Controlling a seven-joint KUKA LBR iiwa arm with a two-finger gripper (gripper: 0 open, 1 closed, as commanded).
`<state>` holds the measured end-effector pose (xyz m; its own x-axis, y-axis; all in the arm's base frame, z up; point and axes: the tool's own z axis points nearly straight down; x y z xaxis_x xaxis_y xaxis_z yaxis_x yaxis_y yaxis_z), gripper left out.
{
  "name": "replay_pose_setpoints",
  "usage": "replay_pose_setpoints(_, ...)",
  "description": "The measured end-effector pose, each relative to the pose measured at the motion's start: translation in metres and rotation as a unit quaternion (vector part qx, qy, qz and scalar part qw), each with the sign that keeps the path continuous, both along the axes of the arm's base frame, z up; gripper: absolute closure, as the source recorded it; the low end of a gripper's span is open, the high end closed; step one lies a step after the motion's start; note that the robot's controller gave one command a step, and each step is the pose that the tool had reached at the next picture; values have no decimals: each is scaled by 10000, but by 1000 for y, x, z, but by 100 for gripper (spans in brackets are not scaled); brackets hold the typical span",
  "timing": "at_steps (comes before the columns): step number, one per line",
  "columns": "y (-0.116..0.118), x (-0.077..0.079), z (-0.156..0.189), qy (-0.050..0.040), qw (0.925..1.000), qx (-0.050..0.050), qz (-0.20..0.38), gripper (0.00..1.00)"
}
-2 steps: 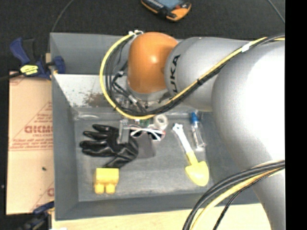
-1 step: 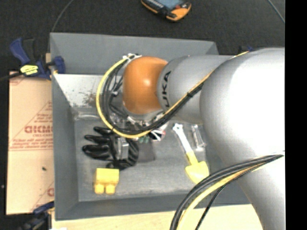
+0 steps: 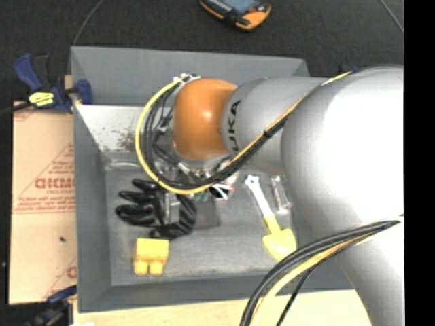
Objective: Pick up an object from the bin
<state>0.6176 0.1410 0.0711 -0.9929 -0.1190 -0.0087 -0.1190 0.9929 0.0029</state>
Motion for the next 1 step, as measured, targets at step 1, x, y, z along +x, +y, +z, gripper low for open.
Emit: replay_pose_setpoints(1,-14,-1,0,9,9999,-12,114,0)
